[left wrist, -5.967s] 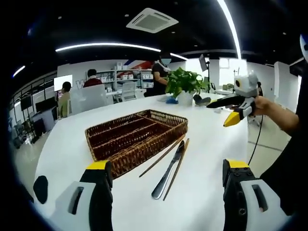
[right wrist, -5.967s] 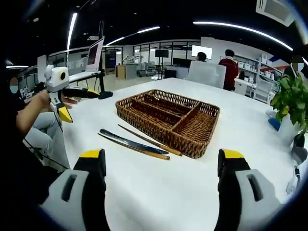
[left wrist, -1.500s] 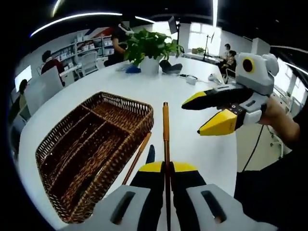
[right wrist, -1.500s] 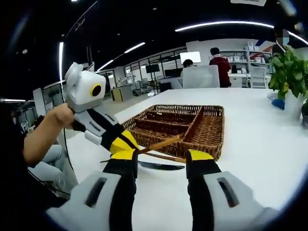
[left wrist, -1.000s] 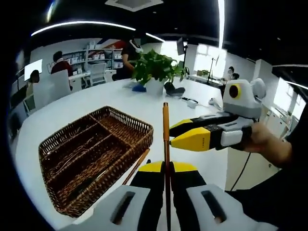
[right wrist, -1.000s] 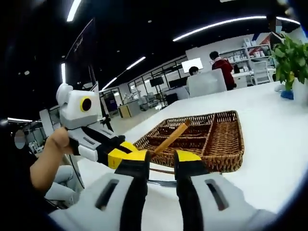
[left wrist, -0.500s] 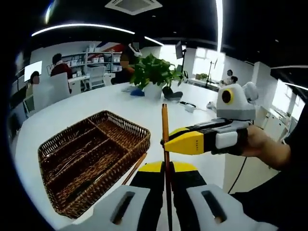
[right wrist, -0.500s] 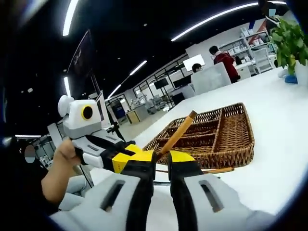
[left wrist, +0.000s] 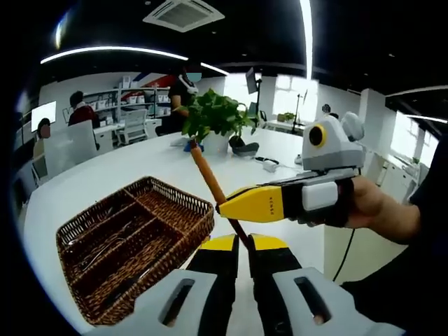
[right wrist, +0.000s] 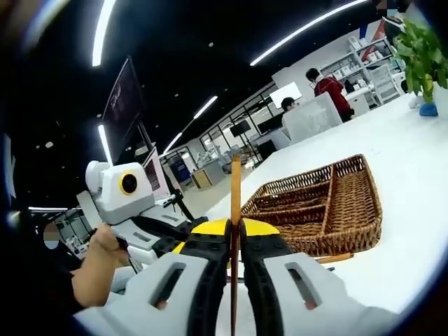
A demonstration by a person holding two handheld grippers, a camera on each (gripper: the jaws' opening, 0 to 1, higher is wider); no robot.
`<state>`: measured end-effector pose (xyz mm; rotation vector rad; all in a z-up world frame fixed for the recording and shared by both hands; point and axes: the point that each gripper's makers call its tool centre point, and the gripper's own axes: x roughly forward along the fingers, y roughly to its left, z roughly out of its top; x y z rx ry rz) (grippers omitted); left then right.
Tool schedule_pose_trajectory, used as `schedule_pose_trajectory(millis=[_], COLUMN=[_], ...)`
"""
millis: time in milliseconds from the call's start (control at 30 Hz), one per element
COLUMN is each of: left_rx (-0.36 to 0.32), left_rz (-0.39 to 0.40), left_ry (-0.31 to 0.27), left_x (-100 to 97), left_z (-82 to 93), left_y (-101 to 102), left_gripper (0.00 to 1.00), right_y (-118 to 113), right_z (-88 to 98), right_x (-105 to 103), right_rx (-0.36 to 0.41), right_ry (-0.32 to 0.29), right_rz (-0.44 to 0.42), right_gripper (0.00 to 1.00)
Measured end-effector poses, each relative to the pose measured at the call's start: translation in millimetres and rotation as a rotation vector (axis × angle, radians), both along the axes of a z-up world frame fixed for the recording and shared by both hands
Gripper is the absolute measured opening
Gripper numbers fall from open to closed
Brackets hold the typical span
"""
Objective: Arrange the knives, forks, and spoons in their matching storage slots by inserting each utensil handle-first until every utensil is classified and aligned in the correct compartment
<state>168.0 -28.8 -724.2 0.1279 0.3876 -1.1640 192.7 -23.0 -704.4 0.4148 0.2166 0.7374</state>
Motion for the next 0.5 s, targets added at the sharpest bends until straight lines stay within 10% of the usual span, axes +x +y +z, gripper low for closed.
schedule_pose_trajectory(millis=[500], left_rx=[0.029], left_rz=[0.04], left_ry=[-0.054], left_x=[5.9], left_z=[-9.1], left_y=[20.4], left_gripper=[0.16], right_y=[-5.4], right_z=[-3.3], right_x=[14.3], right_rx=[-0.142], right_ry=[-0.04], right_rz=[-0.052], right_gripper=[0.04])
